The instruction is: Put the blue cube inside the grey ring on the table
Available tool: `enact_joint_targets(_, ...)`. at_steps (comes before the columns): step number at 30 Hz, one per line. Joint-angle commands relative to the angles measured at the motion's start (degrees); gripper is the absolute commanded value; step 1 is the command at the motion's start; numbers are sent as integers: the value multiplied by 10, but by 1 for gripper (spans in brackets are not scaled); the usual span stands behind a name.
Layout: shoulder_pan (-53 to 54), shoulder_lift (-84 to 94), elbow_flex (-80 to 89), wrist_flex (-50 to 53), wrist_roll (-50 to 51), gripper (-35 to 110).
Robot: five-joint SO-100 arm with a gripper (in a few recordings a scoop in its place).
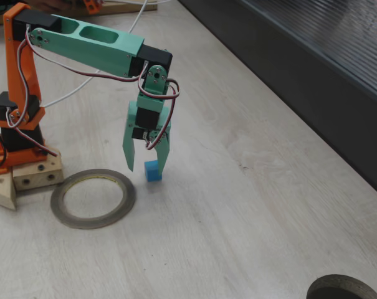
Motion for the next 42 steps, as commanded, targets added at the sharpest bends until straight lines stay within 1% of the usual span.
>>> enact_joint_targets(1,0,14,-10,-25,10,37)
enact_joint_targets(25,6,11,-1,-35,9,37)
enact_joint_targets(31,3,-39,-5,-35,10,37)
enact_joint_targets(42,4,-33,-2,-29,10,36)
